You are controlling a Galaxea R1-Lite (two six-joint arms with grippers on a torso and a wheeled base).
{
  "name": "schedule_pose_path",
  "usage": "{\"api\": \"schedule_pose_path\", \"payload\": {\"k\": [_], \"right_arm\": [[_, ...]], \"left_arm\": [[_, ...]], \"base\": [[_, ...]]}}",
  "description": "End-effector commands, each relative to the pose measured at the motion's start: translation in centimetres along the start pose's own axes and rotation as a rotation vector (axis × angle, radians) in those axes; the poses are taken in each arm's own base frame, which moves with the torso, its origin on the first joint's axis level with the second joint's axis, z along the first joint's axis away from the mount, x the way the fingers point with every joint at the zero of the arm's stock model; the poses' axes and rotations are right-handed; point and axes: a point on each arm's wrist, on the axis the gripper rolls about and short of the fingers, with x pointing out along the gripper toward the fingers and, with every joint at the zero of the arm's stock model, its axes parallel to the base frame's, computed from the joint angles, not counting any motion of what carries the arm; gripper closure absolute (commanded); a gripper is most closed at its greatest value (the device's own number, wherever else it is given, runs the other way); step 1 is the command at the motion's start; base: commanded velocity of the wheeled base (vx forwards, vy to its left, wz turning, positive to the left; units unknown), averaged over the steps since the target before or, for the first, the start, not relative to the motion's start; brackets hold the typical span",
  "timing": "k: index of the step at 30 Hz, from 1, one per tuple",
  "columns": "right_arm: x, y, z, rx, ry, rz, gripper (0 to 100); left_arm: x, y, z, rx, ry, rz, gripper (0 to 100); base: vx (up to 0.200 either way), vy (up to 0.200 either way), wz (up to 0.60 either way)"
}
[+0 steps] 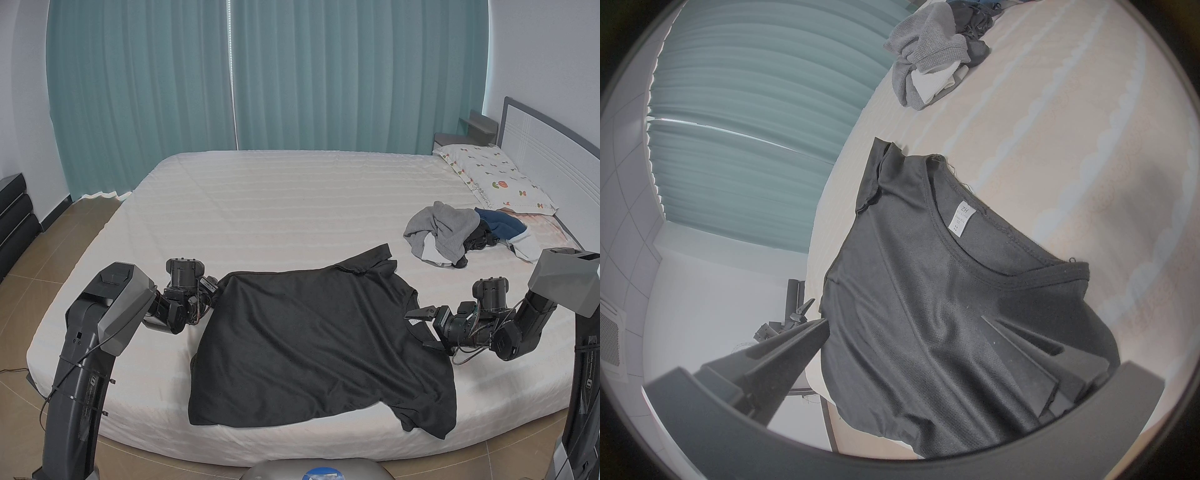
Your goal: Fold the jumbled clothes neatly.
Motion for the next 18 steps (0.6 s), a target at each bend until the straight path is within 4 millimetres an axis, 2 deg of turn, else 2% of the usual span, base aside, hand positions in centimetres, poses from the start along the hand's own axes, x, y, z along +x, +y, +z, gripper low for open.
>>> {"api": "schedule_pose_path", "payload": {"k": [1, 6, 10, 11, 14, 18], "right_arm": [[0.0, 0.0, 0.0, 0.001, 0.001, -0.001, 0], [0.0, 0.0, 0.0, 0.001, 0.001, -0.001, 0], [0.0, 0.0, 0.0, 0.001, 0.001, -0.001, 0], [0.0, 0.0, 0.0, 0.001, 0.002, 0.0, 0], [0.0, 0.0, 0.0, 0.001, 0.001, -0.001, 0], [0.0, 0.0, 0.0, -0.001, 0.001, -0.001, 0]], "left_arm": [[0.2, -0.3, 0.2, -0.004, -0.011, -0.013, 100], [0.3, -0.9, 0.7, -0.017, -0.049, -0.033, 100], [0.0, -1.6, 1.7, -0.096, -0.121, -0.087, 100], [-0.1, -2.0, 2.6, -0.173, -0.186, -0.148, 100], [-0.4, -2.3, 3.4, -0.191, -0.234, -0.197, 100], [-0.1, -2.2, 3.3, -0.192, -0.245, -0.21, 100]], "base": [[0.0, 0.0, 0.0], [0.0, 0.0, 0.0], [0.0, 0.0, 0.0], [0.0, 0.0, 0.0], [0.0, 0.0, 0.0], [0.0, 0.0, 0.0]]}}
